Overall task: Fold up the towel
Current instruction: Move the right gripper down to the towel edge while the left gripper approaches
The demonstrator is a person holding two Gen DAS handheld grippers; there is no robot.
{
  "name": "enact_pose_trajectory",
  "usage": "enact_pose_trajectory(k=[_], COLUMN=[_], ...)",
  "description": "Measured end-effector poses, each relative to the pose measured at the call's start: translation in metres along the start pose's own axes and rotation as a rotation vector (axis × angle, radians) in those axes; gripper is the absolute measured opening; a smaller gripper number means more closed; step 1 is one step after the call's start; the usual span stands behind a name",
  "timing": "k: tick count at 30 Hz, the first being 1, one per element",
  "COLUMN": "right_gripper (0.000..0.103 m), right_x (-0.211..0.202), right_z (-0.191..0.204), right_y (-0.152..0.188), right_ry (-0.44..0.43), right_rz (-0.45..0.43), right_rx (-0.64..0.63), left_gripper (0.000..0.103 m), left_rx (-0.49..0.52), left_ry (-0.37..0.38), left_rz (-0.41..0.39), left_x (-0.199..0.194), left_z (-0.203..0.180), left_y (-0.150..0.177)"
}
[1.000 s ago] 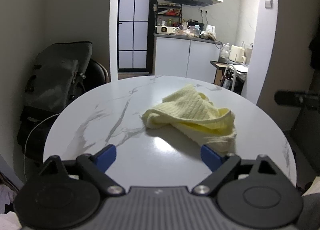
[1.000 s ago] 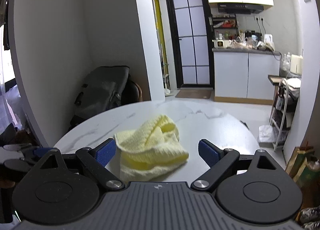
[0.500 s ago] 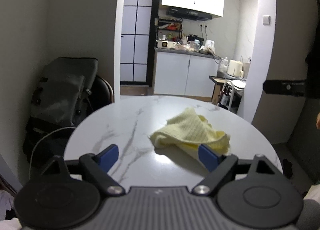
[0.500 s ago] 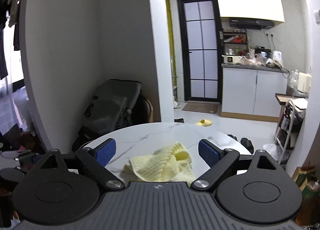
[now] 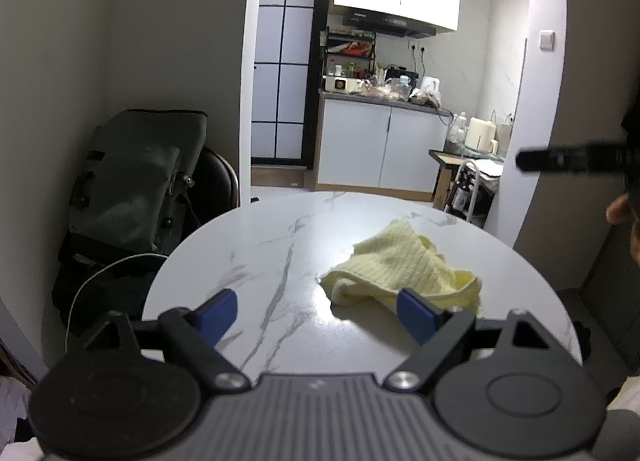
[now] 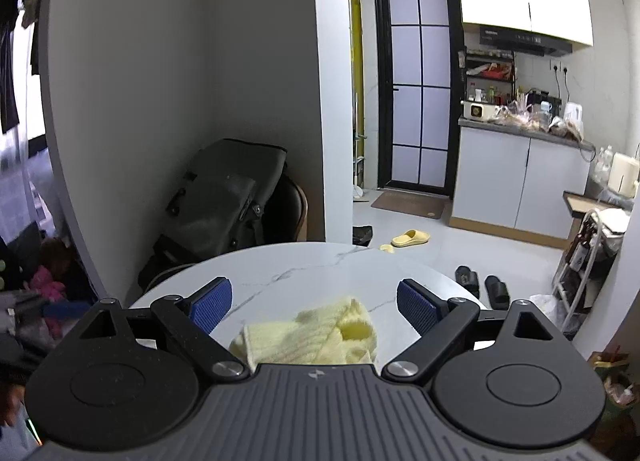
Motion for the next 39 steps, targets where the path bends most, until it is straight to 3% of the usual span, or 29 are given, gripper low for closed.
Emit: enact_pose_trajectory(k=[4,15,18,24,29,39], right_gripper=[0.093,0.093,0.093,0.092,0.078,0.069], right_x=[0.014,0.055,0.058,0.073,0.094,0.122], right_z=[-0.019,-0.049,-0.06,-0.061,-0.056,-0.051], right_y=[-0.002,0.041,0.048,0.056,0.066,0.074], right_ry=[0.021,0.002,0.014,0.009,0.007,0.048], right_rz=[-0.011,0.066,0.05,0.064,0.122,0.184], right_rx=[0.064,0.193,0.257,0.275,0.258,0.24], left_gripper=[0.089,0.081,0.078,0.07,0.069,0.057], left_rx=[-0.004,0.015,0.042,0.048,0.058,0.105], left_ry=[0.007,0.033,0.03,0.04,0.034,-0.01], left_rz=[0.01,-0.011,-0.002,0.015,0.029,0.033], left_x=[0.016,0.046,0.06,0.079,0.09,0.108], left_z=[0.0,-0.008,-0.012,-0.017,-0.015,-0.003], left_y=[0.0,-0.006,-0.008,-0.007,-0.004,-0.01])
Point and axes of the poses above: each gripper's, at about its wrist camera, not at the fingertips, and x roughly the way its jaws point, z to its left, y to its underside, the point moved 9 cm from there along x, roughly the way its jaws point, and after that the axes turned 8 degrees about z, right-handed, at the moved point
